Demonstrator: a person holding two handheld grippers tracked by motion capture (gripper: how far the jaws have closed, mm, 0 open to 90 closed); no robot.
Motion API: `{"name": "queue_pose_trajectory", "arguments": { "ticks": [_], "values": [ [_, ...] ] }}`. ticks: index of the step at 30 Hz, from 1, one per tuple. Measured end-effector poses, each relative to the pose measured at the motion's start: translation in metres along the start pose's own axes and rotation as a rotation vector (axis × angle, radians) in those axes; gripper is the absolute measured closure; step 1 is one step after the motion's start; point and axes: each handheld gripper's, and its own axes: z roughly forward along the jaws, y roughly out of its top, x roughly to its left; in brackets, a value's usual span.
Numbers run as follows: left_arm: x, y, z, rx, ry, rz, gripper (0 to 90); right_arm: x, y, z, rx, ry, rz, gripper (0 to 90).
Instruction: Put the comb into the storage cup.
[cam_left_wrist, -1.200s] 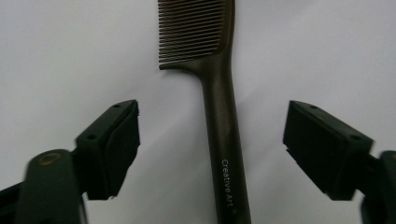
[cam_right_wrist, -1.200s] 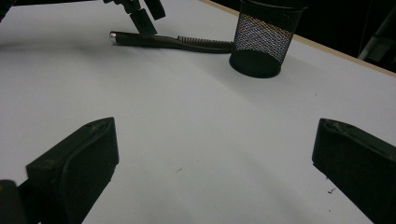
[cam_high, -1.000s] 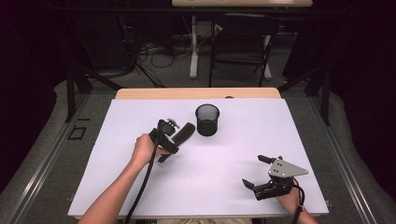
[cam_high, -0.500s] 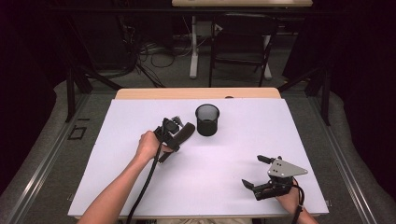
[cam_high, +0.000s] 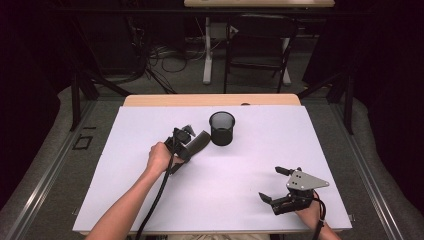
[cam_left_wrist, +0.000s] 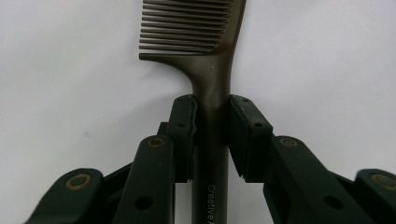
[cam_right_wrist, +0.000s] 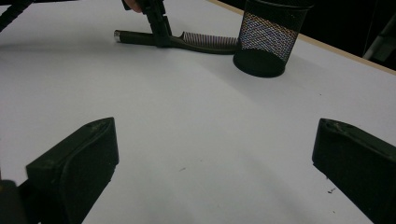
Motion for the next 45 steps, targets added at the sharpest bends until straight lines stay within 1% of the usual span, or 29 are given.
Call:
{"name": "queue_pose_trajectory", "arguments": {
  "ticks": [1, 3, 7, 11, 13, 15, 16, 18, 21, 29, 33, 35, 37, 44, 45],
  "values": [
    [0.000, -0.001, 0.001, -0.005, 0.006, -0.003, 71.4, 0.000, 0.000, 0.000, 0.000, 0.000, 0.000, 0.1],
    [0.000, -0.002, 0.001, -0.014, 0.006, -0.008, 71.9, 0.000, 0.000, 0.000, -0.001, 0.002, -0.001, 0.1],
    [0.002, -0.004, 0.000, -0.030, -0.012, -0.020, 72.3, 0.000, 0.000, 0.000, 0.001, 0.001, -0.001, 0.1],
    [0.006, -0.006, -0.003, -0.057, -0.027, -0.023, 72.3, 0.000, 0.000, 0.001, 0.005, 0.000, 0.003, 0.1],
    [0.007, -0.008, -0.006, -0.077, -0.036, -0.023, 72.4, 0.000, 0.000, 0.001, 0.003, -0.001, 0.001, 0.1],
    [0.008, -0.010, -0.008, -0.098, -0.036, -0.020, 72.3, 0.000, 0.000, 0.001, 0.002, -0.002, 0.002, 0.1],
    [0.008, -0.011, -0.010, -0.110, -0.045, -0.029, 72.3, 0.000, 0.000, 0.001, 0.003, -0.002, 0.003, 0.1],
    [0.010, -0.014, -0.014, -0.139, -0.052, -0.031, 72.4, 0.000, 0.000, 0.001, 0.004, -0.001, 0.002, 0.1],
    [0.011, -0.018, -0.020, -0.173, -0.051, -0.020, 72.4, 0.000, 0.000, 0.000, 0.004, -0.002, 0.002, 0.1],
    [0.015, -0.031, -0.029, -0.250, -0.064, -0.020, 72.4, 0.000, 0.000, 0.001, 0.010, 0.000, 0.004, 0.1],
    [0.016, -0.035, -0.033, -0.294, -0.087, -0.025, 72.4, -0.001, 0.000, 0.001, 0.010, -0.003, 0.004, 0.1],
    [0.016, -0.036, -0.035, -0.318, -0.088, -0.023, 72.4, 0.000, 0.000, 0.002, 0.010, -0.003, 0.005, 0.1],
    [0.015, -0.037, -0.037, -0.346, -0.097, -0.020, 72.4, -0.001, -0.001, 0.002, 0.007, -0.003, 0.002, 0.1],
    [0.011, -0.041, -0.042, -0.404, -0.104, -0.002, 72.4, -0.001, -0.001, 0.002, 0.010, -0.004, 0.003, 0.1],
    [0.010, -0.042, -0.042, -0.417, -0.100, 0.003, 72.4, -0.001, -0.001, 0.002, 0.010, -0.005, 0.003, 0.1]
  ]
}}
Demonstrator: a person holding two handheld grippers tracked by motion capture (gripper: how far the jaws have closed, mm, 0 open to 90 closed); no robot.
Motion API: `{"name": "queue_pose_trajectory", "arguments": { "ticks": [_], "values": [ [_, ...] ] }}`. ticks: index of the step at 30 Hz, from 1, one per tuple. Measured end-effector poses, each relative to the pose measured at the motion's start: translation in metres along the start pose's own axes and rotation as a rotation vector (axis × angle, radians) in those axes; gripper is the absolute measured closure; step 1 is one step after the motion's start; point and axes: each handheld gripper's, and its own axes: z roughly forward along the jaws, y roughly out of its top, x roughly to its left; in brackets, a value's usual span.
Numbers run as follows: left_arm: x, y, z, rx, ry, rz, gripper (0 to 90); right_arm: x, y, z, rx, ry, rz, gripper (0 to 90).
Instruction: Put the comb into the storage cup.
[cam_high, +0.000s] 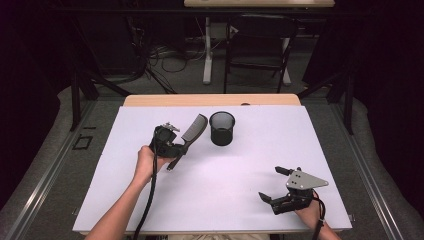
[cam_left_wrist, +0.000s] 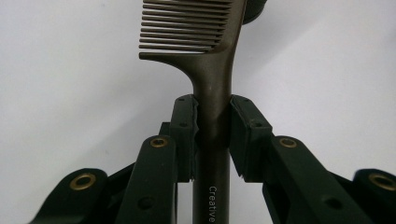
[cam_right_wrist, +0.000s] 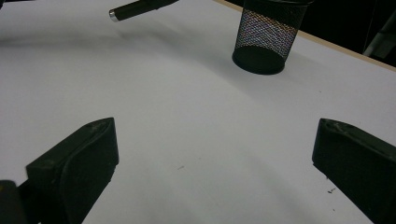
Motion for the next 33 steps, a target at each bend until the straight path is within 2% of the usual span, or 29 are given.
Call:
{"name": "queue_pose_trajectory", "arguments": {
  "ticks": [9, 12, 19, 26, 33],
  "values": [
    [-0.003, -0.006, -0.004, -0.092, -0.010, 0.020, 72.4, -0.001, 0.000, 0.001, 0.002, -0.002, 0.001, 0.1],
    [-0.003, -0.008, -0.004, -0.108, -0.019, 0.016, 72.4, 0.000, 0.000, 0.000, 0.001, -0.001, 0.001, 0.1],
    [-0.002, -0.012, -0.004, -0.165, -0.009, 0.012, 72.4, -0.001, 0.000, 0.000, -0.001, -0.001, 0.001, 0.1],
    [-0.002, -0.016, -0.007, -0.249, 0.008, 0.022, 72.4, -0.001, 0.000, 0.000, 0.000, -0.001, 0.002, 0.1],
    [-0.002, -0.019, -0.008, -0.291, 0.023, 0.025, 72.4, -0.001, 0.000, 0.001, 0.005, -0.001, 0.000, 0.1]
  ]
}}
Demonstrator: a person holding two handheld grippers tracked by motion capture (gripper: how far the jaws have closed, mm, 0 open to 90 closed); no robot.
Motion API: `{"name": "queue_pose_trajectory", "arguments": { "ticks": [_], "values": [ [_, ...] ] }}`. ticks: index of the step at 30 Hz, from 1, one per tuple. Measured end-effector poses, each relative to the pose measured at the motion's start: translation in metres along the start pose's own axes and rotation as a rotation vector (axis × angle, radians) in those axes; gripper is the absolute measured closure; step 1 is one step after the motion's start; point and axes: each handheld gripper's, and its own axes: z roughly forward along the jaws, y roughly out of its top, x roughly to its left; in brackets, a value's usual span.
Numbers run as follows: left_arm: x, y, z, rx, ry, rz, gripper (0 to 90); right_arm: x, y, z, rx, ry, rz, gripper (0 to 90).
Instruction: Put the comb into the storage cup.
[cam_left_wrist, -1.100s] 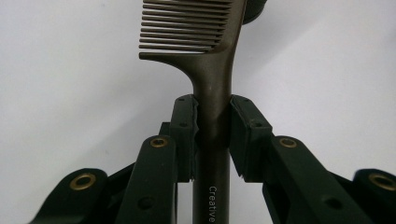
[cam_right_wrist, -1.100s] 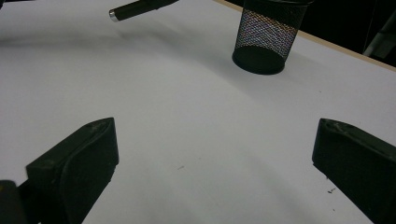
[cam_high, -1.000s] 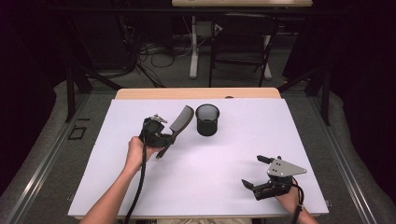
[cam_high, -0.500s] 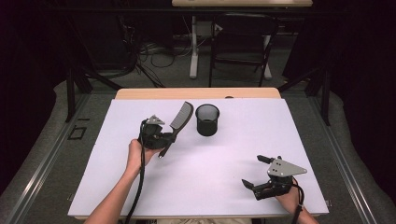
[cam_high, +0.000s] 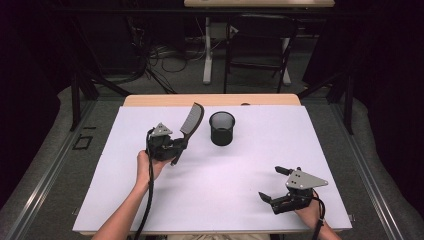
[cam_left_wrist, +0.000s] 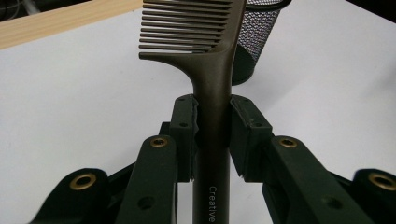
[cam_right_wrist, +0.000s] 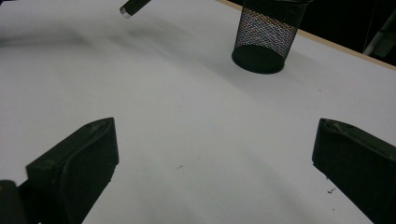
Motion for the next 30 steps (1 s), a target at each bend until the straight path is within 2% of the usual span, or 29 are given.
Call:
{"name": "queue_pose_trajectory", "arguments": {
  "ticks": [5, 17, 26, 30],
  "values": [
    [0.000, -0.003, 0.000, -0.034, 0.010, -0.011, 72.4, -0.001, 0.000, 0.000, -0.004, 0.001, 0.003, 0.1],
    [-0.004, -0.006, -0.001, -0.118, 0.043, -0.005, 72.4, -0.001, 0.000, 0.001, 0.001, 0.000, 0.001, 0.1],
    [-0.009, -0.003, 0.002, -0.171, 0.066, 0.023, 72.4, -0.001, 0.000, 0.002, 0.008, -0.004, 0.001, 0.1],
    [-0.011, -0.002, 0.005, -0.174, 0.067, 0.026, 72.4, -0.001, 0.000, 0.002, 0.008, -0.009, 0.001, 0.1]
  ]
}}
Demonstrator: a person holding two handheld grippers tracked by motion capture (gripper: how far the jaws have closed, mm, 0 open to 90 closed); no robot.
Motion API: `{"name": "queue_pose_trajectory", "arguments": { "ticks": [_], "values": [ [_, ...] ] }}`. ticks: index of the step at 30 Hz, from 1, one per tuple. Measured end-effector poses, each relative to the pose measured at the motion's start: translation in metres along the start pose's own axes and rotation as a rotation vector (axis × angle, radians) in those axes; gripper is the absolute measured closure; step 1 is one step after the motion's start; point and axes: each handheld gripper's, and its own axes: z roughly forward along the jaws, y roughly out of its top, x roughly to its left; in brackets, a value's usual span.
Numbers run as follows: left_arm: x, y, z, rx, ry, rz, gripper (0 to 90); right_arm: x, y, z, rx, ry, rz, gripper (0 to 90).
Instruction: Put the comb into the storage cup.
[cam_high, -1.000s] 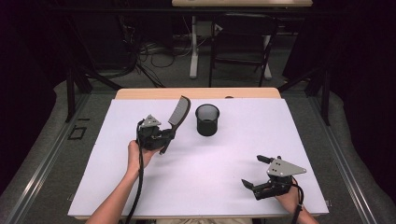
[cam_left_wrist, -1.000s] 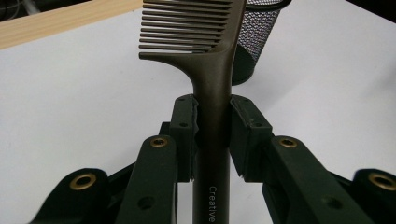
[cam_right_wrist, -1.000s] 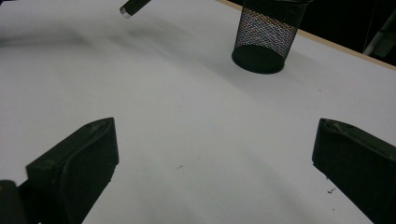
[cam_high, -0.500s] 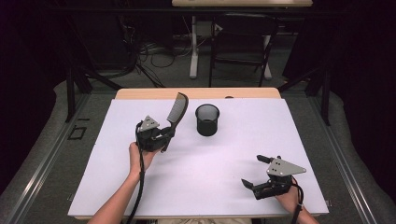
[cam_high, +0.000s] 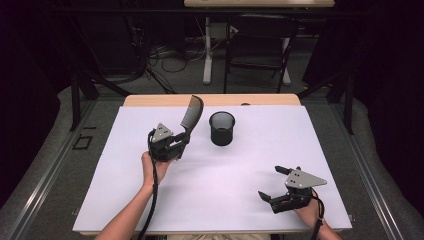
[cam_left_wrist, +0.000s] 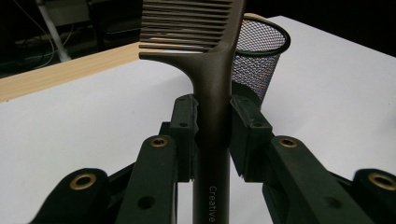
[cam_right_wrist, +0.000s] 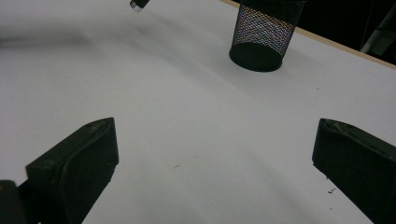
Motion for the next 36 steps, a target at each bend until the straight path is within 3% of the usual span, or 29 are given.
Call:
{"name": "queue_pose_trajectory", "arguments": {
  "ticks": [36],
  "values": [
    [-0.003, 0.028, 0.012, -0.052, -0.004, 0.008, 72.4, -0.002, -0.001, 0.001, 0.004, 0.003, 0.008, 0.0]
  ]
}}
